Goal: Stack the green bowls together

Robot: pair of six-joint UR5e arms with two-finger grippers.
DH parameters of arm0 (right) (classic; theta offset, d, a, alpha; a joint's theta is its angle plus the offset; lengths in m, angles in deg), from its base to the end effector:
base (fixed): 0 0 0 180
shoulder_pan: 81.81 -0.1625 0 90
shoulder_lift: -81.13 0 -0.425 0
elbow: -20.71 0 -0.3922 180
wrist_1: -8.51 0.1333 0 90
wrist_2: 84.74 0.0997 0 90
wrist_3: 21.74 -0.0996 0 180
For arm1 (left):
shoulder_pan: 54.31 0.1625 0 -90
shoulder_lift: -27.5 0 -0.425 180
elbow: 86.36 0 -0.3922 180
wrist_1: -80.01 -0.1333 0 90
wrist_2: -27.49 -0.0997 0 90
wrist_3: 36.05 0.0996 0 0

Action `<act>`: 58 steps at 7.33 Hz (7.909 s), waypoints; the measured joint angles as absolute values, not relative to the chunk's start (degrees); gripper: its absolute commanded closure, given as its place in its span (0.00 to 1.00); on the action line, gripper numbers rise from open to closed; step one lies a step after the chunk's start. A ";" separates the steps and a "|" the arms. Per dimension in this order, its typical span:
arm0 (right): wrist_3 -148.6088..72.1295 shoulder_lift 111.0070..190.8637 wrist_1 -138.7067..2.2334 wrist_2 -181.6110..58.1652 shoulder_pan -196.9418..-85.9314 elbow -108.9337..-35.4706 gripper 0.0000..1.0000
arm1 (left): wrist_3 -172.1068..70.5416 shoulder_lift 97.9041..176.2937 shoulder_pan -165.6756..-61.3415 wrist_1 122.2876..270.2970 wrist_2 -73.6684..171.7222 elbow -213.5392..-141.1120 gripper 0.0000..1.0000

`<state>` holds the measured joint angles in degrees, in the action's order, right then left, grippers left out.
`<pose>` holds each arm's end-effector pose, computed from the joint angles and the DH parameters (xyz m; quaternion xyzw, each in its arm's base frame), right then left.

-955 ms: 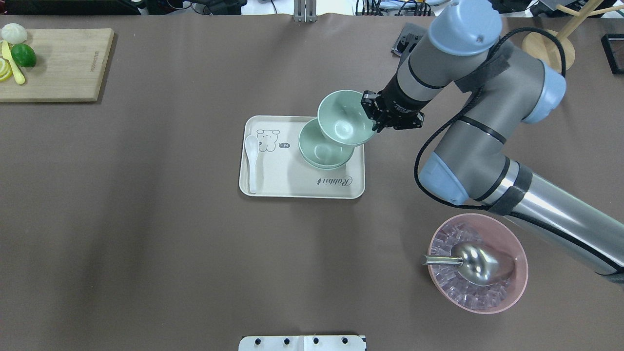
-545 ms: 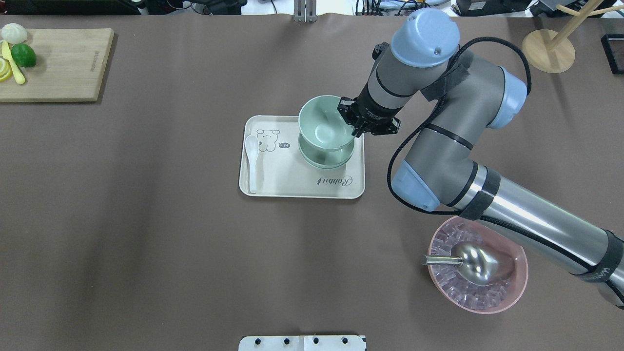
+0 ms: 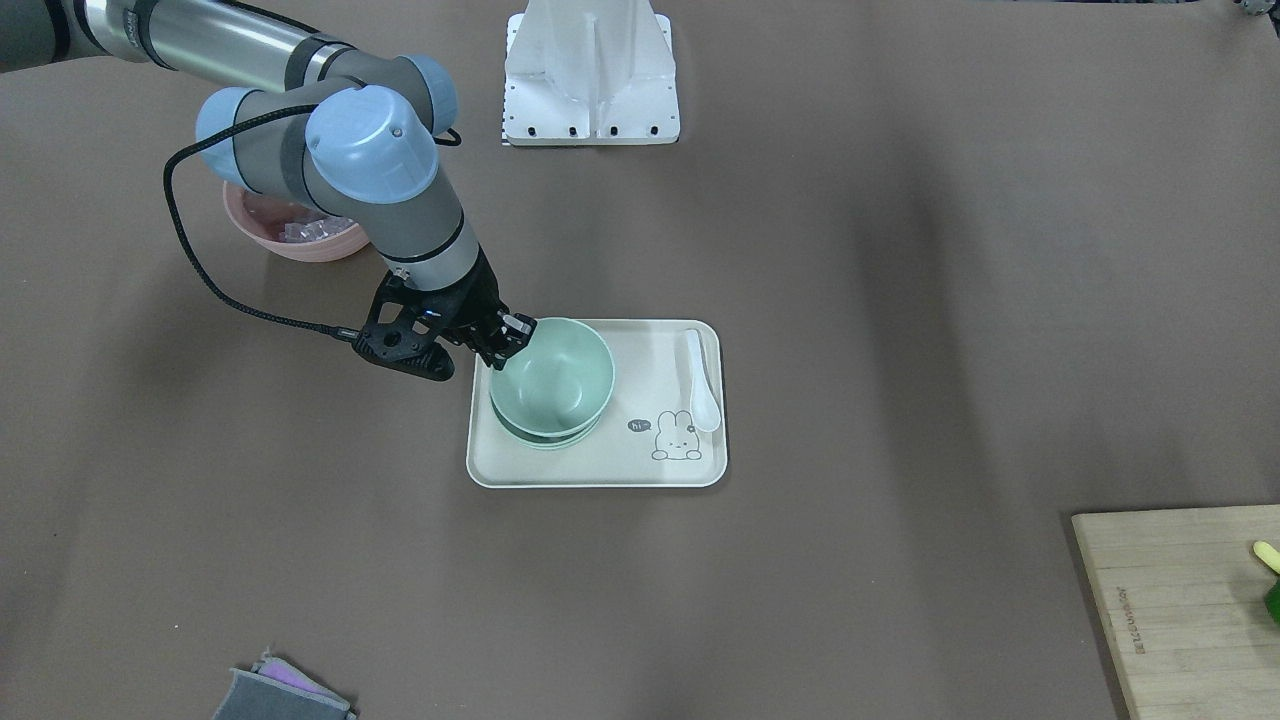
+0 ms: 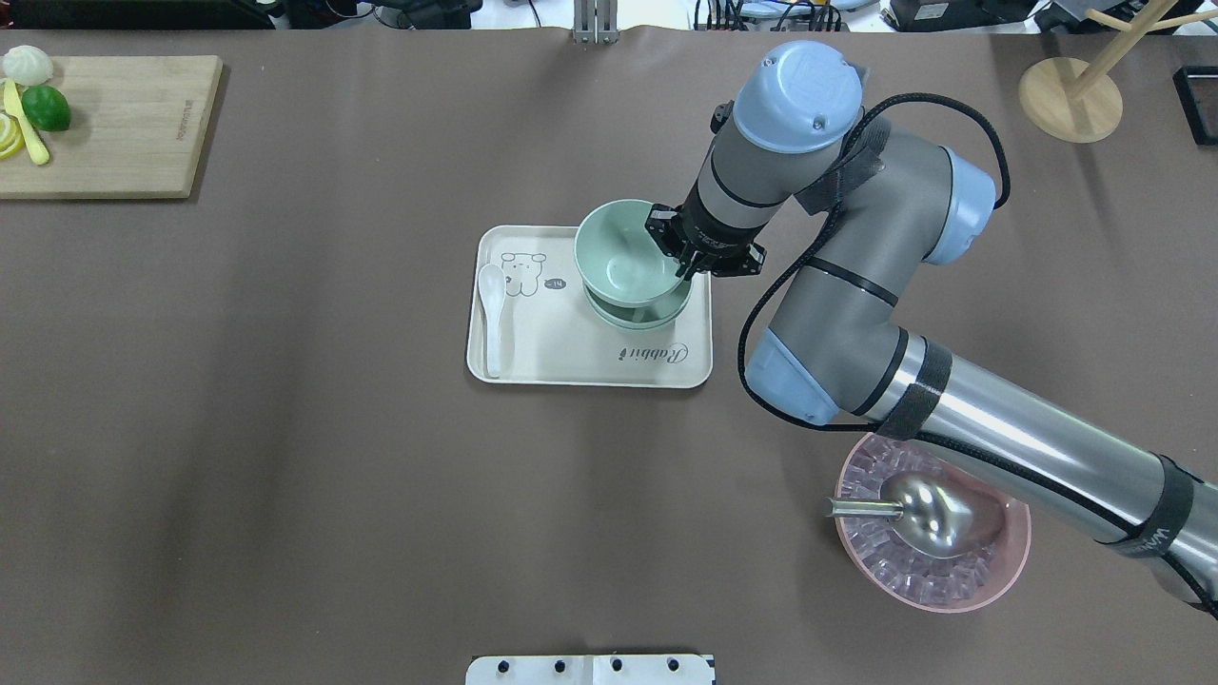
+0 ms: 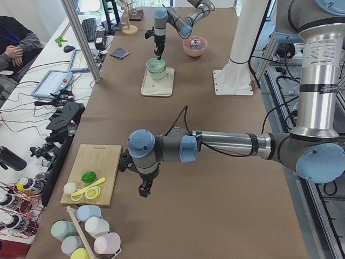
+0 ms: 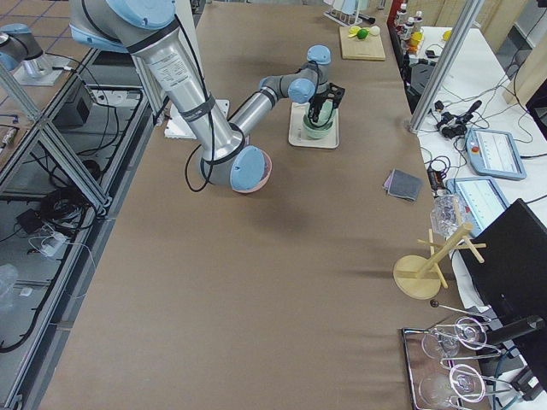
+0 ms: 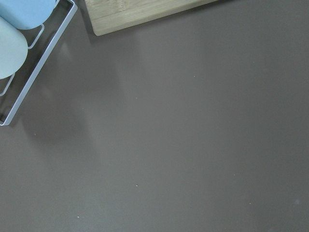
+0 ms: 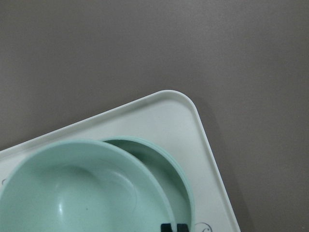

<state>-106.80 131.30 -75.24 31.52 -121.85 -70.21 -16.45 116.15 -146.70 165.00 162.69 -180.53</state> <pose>-0.4805 -0.5203 0.2209 -0.0439 -0.4385 0.1829 0.8788 -0.0825 -0.4756 0.6420 0.0560 0.3805 0.1308 0.9138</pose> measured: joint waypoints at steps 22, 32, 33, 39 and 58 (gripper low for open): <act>-106.73 131.83 -74.57 29.29 -119.99 -68.54 1.00 | -16.48 116.21 -146.69 165.09 163.11 -180.14 0.01; -106.58 131.67 -74.55 28.41 -119.73 -68.54 1.00 | -16.45 116.27 -146.69 165.06 163.11 -180.14 0.01; -106.54 131.67 -74.53 28.22 -119.65 -68.53 1.00 | -16.45 116.27 -146.69 165.07 163.11 -180.14 0.01; -106.45 131.77 -74.44 27.50 -119.35 -68.53 0.45 | -16.45 116.27 -146.69 165.09 163.11 -180.14 0.01; -31.28 166.16 -72.82 45.24 -164.08 -69.64 0.00 | -21.29 116.36 -146.69 165.34 162.95 -179.08 0.01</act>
